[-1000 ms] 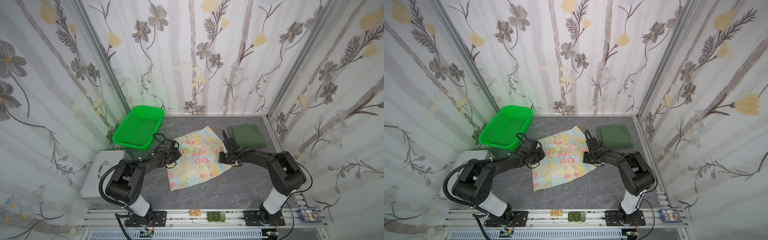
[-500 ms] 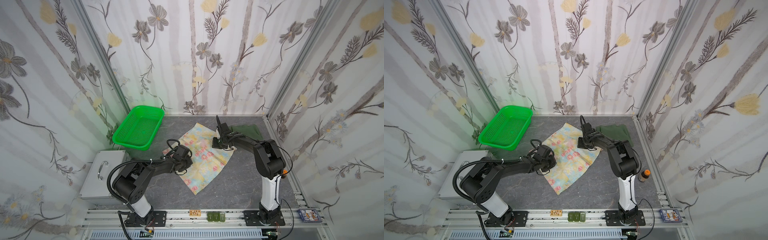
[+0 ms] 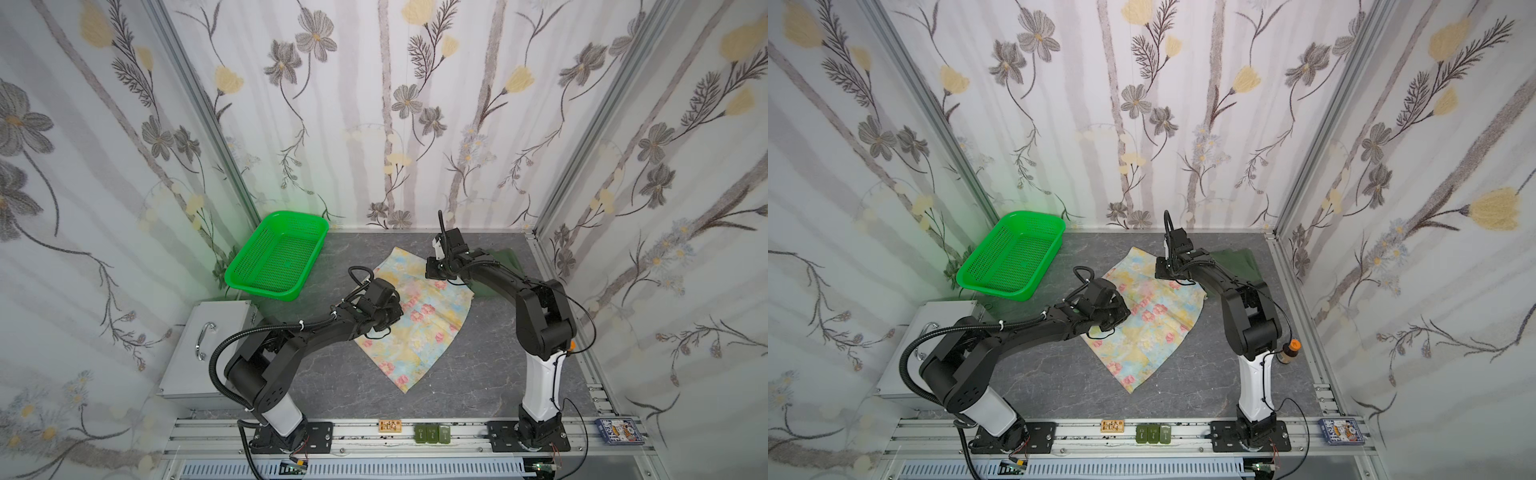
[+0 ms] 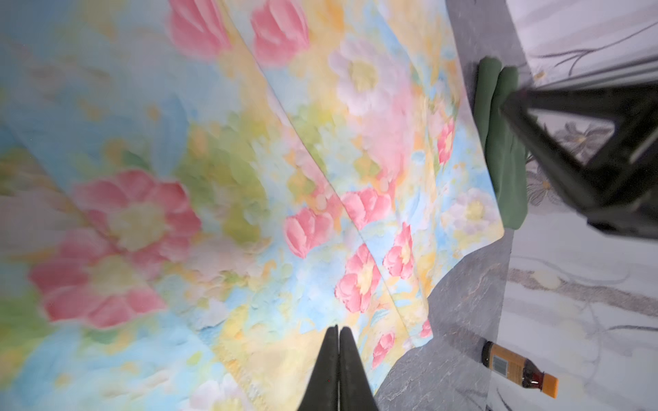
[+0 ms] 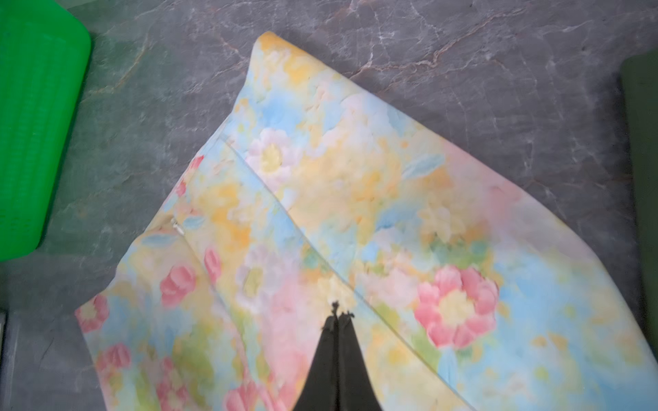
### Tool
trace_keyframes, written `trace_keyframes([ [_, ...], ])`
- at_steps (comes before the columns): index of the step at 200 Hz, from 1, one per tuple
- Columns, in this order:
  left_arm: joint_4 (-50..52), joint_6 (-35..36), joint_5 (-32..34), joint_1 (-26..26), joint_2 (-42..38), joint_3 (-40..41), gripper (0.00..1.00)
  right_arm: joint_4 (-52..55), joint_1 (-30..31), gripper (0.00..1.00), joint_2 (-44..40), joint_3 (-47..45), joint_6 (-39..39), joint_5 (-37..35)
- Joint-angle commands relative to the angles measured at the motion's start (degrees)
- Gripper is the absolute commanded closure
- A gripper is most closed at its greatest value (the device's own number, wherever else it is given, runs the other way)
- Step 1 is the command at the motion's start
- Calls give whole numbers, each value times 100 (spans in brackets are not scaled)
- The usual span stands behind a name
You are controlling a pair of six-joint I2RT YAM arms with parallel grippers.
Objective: Fold and stack skirts
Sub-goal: Rotate the skirt at the center of the table, then flatten out the skirt at the top-center of the table.
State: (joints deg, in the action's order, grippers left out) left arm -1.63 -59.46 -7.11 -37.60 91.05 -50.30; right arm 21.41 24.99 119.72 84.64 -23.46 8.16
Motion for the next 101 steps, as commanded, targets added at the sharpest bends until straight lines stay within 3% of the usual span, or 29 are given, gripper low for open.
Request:
trace_keyframes([
  [1, 42, 208, 157, 419, -451, 384, 89, -418, 167, 77, -705, -879, 77, -99],
  [14, 48, 245, 169, 772, -816, 674, 52, -631, 339, 67, -1210, -1545, -11, -90],
  [39, 93, 359, 165, 1449, -1412, 1143, 28, -812, 850, 57, -1983, -2507, -97, -173],
  [69, 294, 574, 139, 2177, -1815, 1400, 21, -622, 1695, 50, -2541, -3053, -97, -608],
  [101, 426, 885, 76, 2684, -1636, 1312, 20, -417, 2537, 43, -2958, -3285, -194, -765],
])
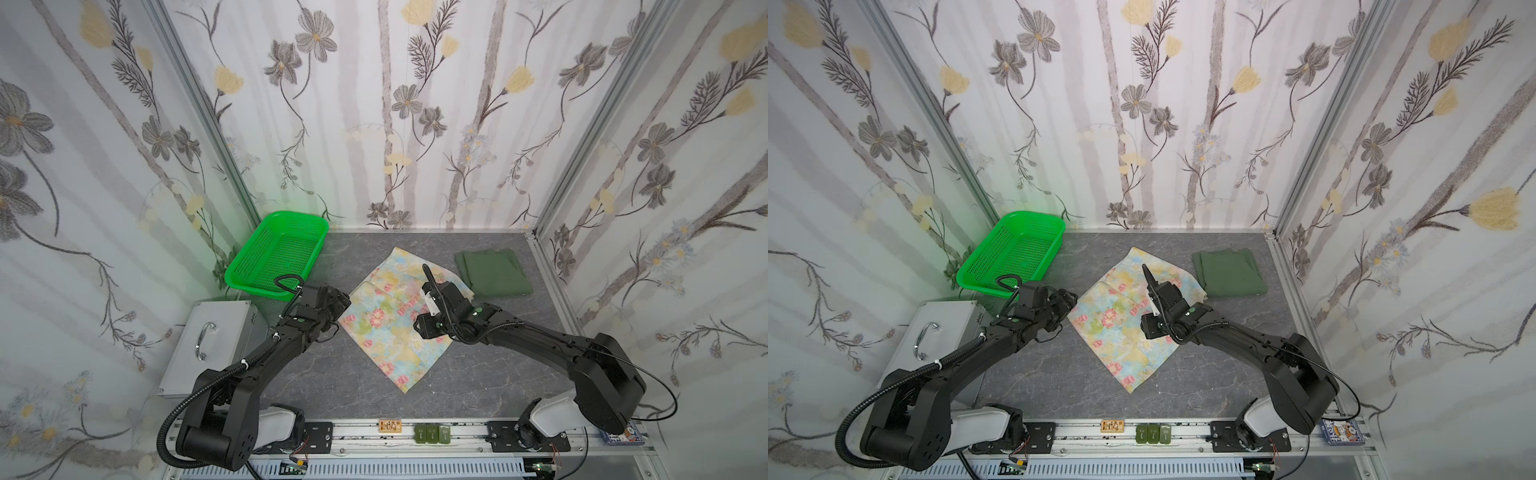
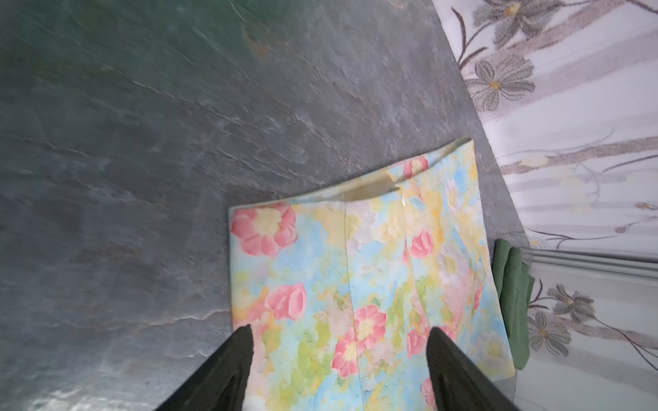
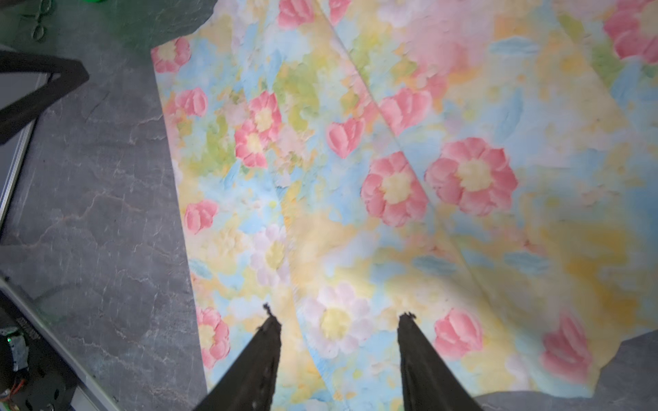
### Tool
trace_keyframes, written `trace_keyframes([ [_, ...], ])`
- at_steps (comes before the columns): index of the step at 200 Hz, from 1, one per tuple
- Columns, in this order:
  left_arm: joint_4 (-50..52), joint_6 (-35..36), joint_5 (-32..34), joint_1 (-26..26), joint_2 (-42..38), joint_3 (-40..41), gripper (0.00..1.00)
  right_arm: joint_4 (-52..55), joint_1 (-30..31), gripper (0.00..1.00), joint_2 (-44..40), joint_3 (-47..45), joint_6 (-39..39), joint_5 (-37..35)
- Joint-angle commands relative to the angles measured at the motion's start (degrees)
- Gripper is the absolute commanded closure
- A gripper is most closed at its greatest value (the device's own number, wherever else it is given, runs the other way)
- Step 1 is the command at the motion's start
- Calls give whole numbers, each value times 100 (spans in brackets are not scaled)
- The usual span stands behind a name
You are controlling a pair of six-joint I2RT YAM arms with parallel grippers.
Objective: Fold and stack skirts
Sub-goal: Flatten out the skirt at the top-center of the table.
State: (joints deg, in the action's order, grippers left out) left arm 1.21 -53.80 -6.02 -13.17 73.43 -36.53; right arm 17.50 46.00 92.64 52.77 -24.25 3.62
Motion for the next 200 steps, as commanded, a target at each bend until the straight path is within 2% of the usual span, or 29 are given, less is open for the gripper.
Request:
trace_keyframes([
  [1, 142, 336, -41, 247, 140, -73, 20, -26, 489, 43, -266, -104, -119, -314],
  [32, 143, 625, -9, 460, 652, -335, 19, 91, 1123, 37, -407, -279, -333, -244],
  [72, 134, 912, 81, 486, 1237, -590, 18, 271, 1783, 36, -310, -438, -663, -151],
  [86, 134, 988, 86, 491, 1372, -639, 18, 253, 1794, 36, -387, -647, -838, -124],
  [106, 125, 1094, 133, 491, 1518, -705, 26, 53, 1785, 36, -544, -911, -986, -76],
  [139, 73, 1191, 48, 482, 1741, -819, 54, -102, 1775, 37, -387, -911, -1071, -1],
  [150, 64, 1243, 48, 475, 1809, -832, 59, -102, 1756, 37, -307, -887, -1075, 13],
  [171, 63, 1310, 59, 473, 1915, -822, 59, -152, 1657, 38, -265, -882, -1140, 102],
  [188, 54, 1341, 126, 473, 1993, -804, 52, -247, 1518, 38, -344, -918, -1224, 242],
  [200, 31, 1346, 135, 473, 2060, -803, 52, -359, 1427, 38, -444, -1098, -1281, 366],
])
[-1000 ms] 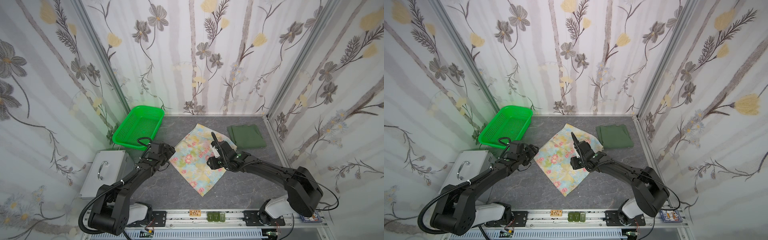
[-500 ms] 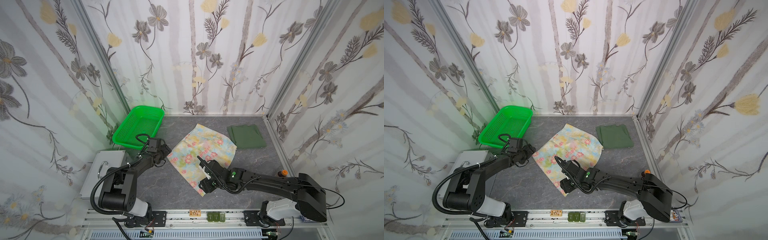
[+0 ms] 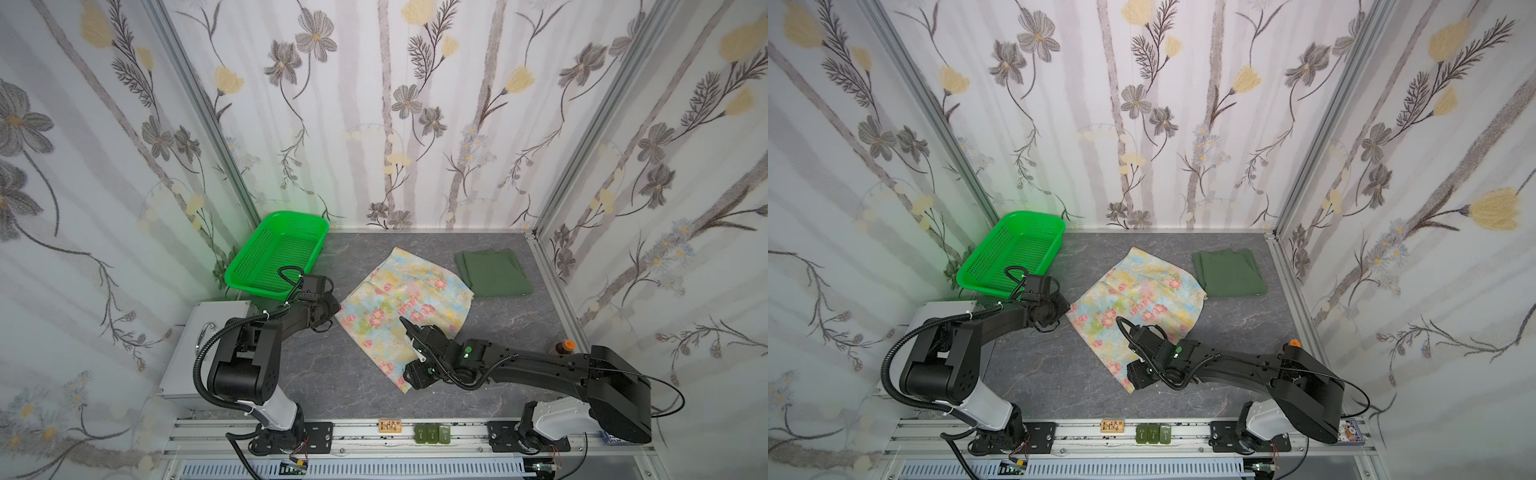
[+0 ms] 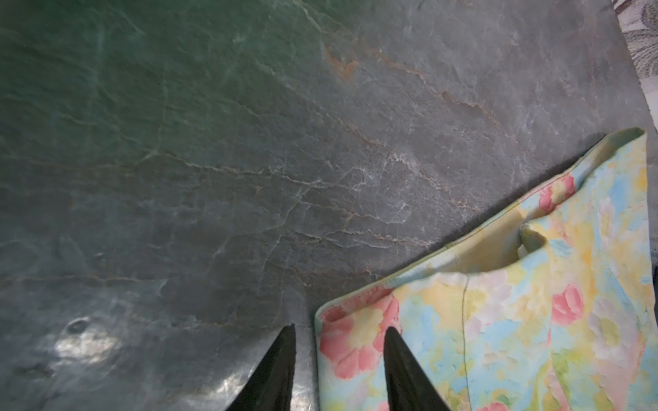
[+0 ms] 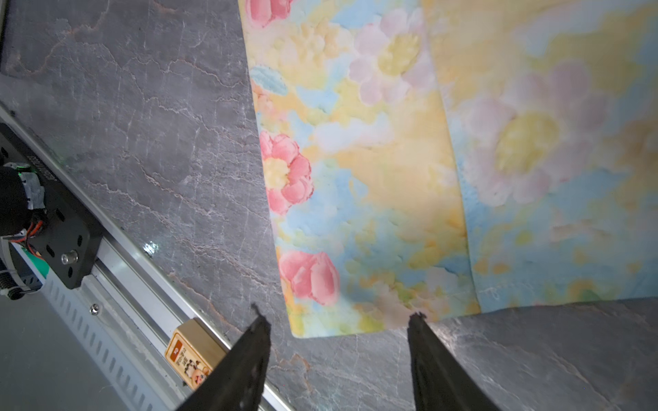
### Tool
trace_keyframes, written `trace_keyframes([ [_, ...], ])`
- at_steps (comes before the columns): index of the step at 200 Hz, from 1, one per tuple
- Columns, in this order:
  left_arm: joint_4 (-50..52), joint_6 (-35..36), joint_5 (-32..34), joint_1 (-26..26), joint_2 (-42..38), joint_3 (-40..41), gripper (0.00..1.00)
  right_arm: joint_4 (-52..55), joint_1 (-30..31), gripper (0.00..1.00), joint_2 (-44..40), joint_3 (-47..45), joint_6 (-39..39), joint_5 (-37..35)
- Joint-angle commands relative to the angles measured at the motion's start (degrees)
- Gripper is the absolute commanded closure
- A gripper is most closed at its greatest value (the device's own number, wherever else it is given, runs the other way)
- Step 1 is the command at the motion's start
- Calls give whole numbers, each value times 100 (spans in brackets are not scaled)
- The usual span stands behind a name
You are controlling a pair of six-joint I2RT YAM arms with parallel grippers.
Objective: Fold and stack skirts
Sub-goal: Flatten out the skirt at the top-center of the table.
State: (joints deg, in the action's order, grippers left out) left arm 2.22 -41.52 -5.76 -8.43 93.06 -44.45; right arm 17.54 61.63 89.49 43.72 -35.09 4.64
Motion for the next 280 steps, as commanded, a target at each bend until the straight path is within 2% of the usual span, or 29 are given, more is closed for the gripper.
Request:
trace_keyframes([
  [1, -71, 118, 114, -1, 102, -16, 52, -369, -143, 38, -140, -209, -203, 264],
  [39, -193, 187, 128, -19, 290, -103, 58, -433, -246, 38, -318, -438, -268, 335],
  [56, -243, 219, 125, -19, 398, -158, 65, -435, -256, 39, -310, -447, -305, 379],
  [96, -327, 227, 53, -28, 474, -179, 100, -475, -256, 39, -301, -493, -370, 418],
  [126, -327, 232, 81, -28, 339, -113, 100, -312, -164, 39, -317, -420, -362, 251],
  [168, -327, 231, 93, -28, 131, -25, 100, 240, 427, 38, 122, 89, -191, -341],
  [184, -327, 232, 88, -19, 84, -13, 100, 428, 653, 39, 366, 248, -157, -572],
  [235, -327, 214, 90, -10, -49, 39, 100, 515, 969, 45, 689, 411, -257, -616],
  [280, -327, 232, 58, -1, -101, 43, 100, 916, 1165, 46, 1152, 877, -205, -1124],
])
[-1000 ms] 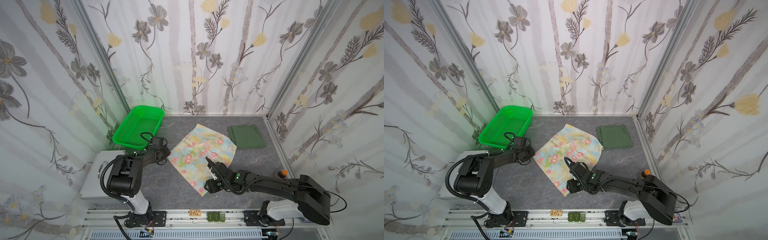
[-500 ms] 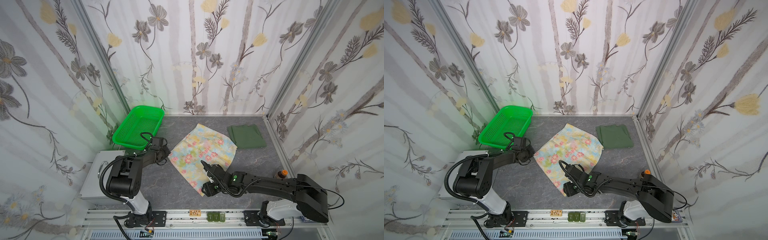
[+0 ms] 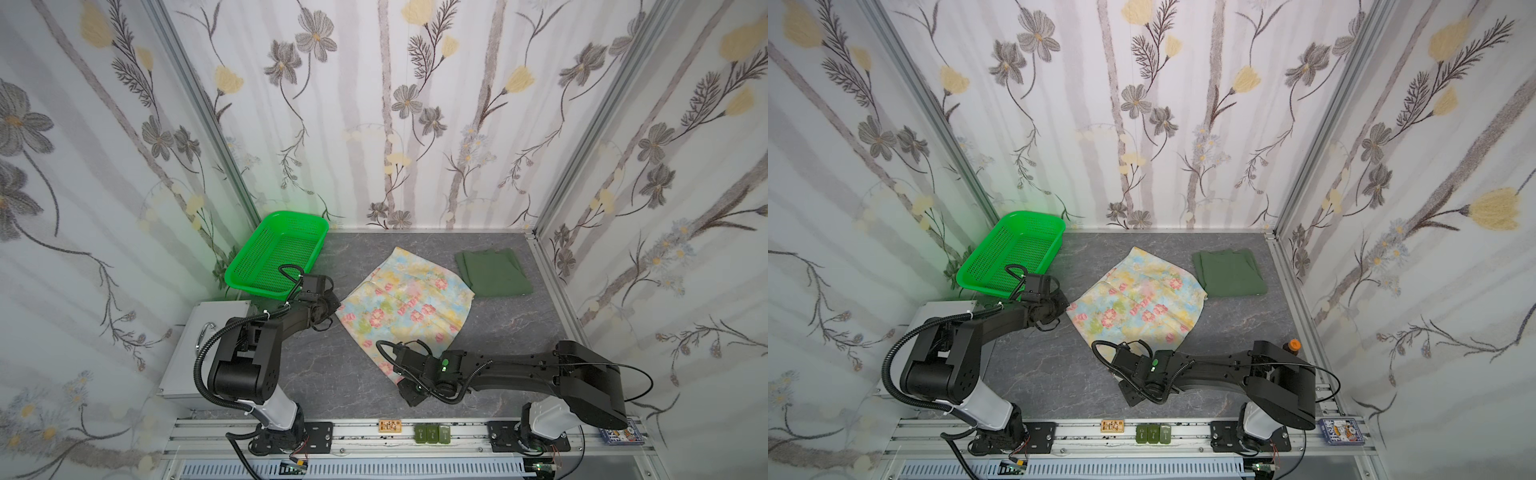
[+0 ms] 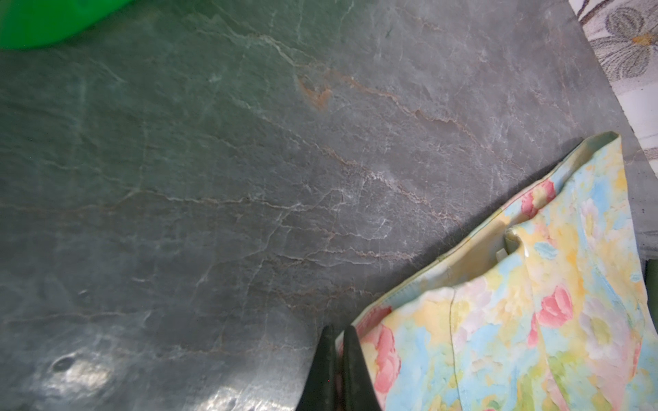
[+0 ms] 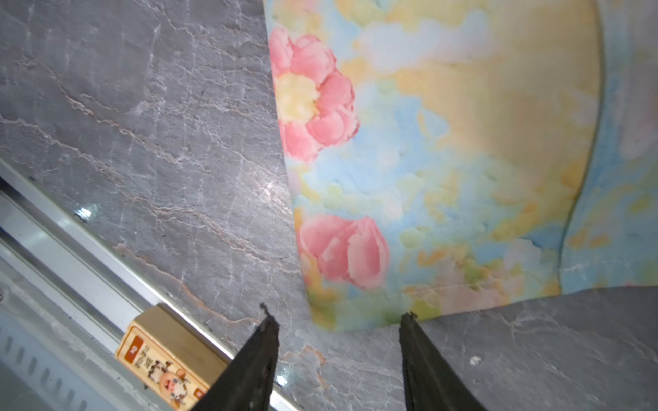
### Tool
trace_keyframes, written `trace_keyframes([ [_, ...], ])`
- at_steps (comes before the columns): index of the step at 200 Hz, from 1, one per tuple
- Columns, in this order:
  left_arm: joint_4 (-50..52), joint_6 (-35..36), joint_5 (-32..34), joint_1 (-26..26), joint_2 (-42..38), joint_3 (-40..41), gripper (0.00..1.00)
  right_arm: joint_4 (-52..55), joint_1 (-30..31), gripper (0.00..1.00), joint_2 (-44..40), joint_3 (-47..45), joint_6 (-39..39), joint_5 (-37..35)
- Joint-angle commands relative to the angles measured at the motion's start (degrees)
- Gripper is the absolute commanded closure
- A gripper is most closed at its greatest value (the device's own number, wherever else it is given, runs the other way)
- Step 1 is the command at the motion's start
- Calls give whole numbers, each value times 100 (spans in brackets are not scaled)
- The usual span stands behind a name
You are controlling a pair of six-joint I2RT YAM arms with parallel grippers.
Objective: Fold and stack skirts
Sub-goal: Flatten out the skirt at the top-center of the table.
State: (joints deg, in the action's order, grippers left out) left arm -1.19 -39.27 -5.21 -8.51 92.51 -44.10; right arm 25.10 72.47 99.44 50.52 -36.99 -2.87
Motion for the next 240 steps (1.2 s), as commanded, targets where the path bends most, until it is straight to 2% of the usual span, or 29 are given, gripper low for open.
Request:
trace_keyframes([
  [1, 14, 7, 7, 8, -52, 7, 100, 161, 87, 47, 165, 205, -16, -372],
  [27, 14, -2, 1, 25, -93, 49, 100, 222, 126, 51, 367, 345, -10, -471],
  [50, 13, 7, 2, 42, -123, 85, 100, 289, 127, 60, 562, 510, 28, -490],
  [63, 14, 15, -15, 51, -136, 94, 100, 351, 131, 71, 644, 587, 82, -501],
  [89, 14, 15, -16, 72, -188, 107, 100, 419, 129, 100, 693, 634, 168, -545],
  [111, 14, -1, -71, 95, -256, 94, 100, 475, 128, 100, 604, 650, 201, -558],
  [134, 31, -72, -200, 116, -601, 65, 100, 674, -112, 100, 60, 703, 304, -675],
  [149, 73, -183, -267, 135, -1015, -13, 100, 857, -622, 100, -589, 818, 461, -792],
  [171, 175, -347, -241, 146, -1780, -339, 100, 824, -1684, 100, -1610, 1091, 949, -706],
  [203, 325, -570, -121, 148, -2719, -1200, 100, 831, -2711, 100, -2055, 2310, 1810, -525],
  [216, 409, -612, -129, 149, -2917, -1605, 100, 930, -2891, 100, -2008, 2799, 2088, -612],
  [231, 509, -668, -187, 150, -3110, -2033, 100, 1245, -3027, 100, -1955, 3450, 2365, -378],
  [240, 570, -678, -163, 147, -3233, -2238, 100, 1326, -3032, 100, -1992, 3656, 2535, -730],
])
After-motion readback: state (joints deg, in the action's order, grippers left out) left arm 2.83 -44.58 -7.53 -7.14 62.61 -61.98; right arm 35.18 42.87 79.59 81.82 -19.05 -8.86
